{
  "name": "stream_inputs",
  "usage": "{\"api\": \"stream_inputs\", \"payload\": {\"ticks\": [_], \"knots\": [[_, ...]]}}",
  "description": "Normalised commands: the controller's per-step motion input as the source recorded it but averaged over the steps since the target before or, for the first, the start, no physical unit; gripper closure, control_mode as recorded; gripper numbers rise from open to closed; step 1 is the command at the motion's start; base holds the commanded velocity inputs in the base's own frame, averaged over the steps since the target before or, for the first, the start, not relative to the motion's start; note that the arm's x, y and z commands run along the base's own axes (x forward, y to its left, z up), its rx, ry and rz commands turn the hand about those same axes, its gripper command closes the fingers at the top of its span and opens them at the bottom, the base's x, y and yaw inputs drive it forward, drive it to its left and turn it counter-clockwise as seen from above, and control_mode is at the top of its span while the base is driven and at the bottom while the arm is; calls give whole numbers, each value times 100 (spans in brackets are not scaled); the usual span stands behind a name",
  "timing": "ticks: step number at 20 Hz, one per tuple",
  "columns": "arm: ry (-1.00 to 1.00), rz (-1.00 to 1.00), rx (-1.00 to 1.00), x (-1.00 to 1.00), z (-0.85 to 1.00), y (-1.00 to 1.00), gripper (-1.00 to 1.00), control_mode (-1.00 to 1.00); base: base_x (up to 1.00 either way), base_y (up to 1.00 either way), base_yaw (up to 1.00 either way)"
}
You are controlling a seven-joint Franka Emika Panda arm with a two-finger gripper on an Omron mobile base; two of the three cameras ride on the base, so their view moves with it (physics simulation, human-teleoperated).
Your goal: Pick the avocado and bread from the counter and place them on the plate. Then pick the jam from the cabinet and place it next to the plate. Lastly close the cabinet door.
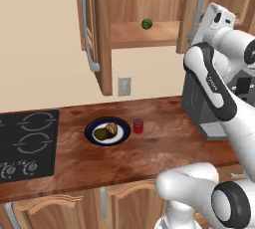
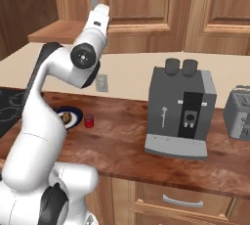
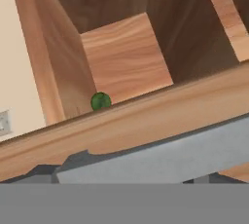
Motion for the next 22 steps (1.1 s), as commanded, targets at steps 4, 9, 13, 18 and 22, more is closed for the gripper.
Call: {"api": "stream_inputs", "payload": {"ticks": [4, 9, 13, 18, 22], "knots": [[17, -34, -2, 100, 0, 15, -100, -100, 0, 0, 0], [18, -31, -1, 100, 2, 4, -100, -100, 0, 0, 0], [18, -28, 0, 100, 6, 0, -100, -100, 0, 0, 0], [24, -28, 0, 84, 11, 0, -100, -100, 0, 0, 0], [20, -16, 7, -11, 37, -9, -100, -100, 0, 0, 0]]}}
